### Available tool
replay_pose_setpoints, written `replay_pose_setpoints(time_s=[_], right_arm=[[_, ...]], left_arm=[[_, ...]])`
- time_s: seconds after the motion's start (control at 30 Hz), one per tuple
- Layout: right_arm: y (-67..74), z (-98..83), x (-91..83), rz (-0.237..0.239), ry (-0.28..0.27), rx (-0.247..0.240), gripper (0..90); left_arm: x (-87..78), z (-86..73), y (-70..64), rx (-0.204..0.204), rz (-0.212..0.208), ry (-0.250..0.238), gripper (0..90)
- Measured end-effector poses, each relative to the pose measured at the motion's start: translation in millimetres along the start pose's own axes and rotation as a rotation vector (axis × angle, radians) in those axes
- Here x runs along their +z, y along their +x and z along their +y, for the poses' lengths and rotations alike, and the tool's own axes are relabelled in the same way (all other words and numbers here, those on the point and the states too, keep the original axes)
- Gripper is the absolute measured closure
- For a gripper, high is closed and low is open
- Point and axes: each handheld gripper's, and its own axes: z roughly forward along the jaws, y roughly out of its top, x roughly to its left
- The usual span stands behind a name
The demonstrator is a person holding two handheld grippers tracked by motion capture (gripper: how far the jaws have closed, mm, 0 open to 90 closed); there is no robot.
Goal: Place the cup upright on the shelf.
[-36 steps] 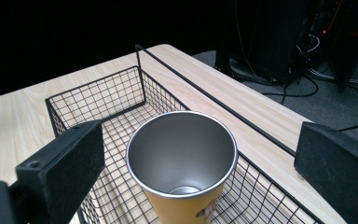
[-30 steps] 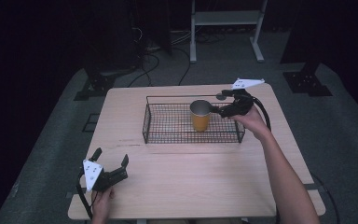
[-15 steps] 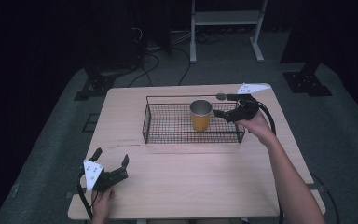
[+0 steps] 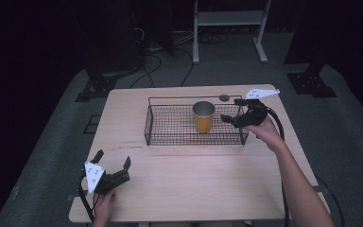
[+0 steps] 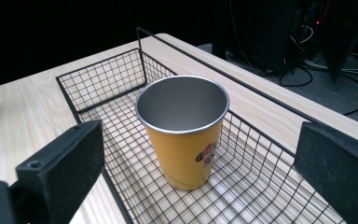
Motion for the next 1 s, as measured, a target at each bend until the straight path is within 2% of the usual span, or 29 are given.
replay_pose_setpoints(time_s=[0.17, 0.6, 0.77, 1.0], right_arm=[[1.1, -5.7, -3.8, 0.008, 0.019, 0.001, 1.3], [4.3, -18.1, -11.4, 0.013, 0.020, 0.014, 1.3], [11.5, -18.7, -17.3, 0.026, -0.004, 0.001, 1.3], [14.3, -25.0, -22.9, 0.026, 0.014, -0.006, 1.3]], left_arm=[[0.0, 0.0, -0.2, 0.001, 0.000, 0.001, 0.0], [0.1, 0.0, -0.4, 0.004, 0.000, 0.000, 0.0], [0.1, 0.0, -0.4, 0.005, 0.000, 0.001, 0.0], [0.0, 0.0, -0.4, 0.005, 0.001, 0.001, 0.0]])
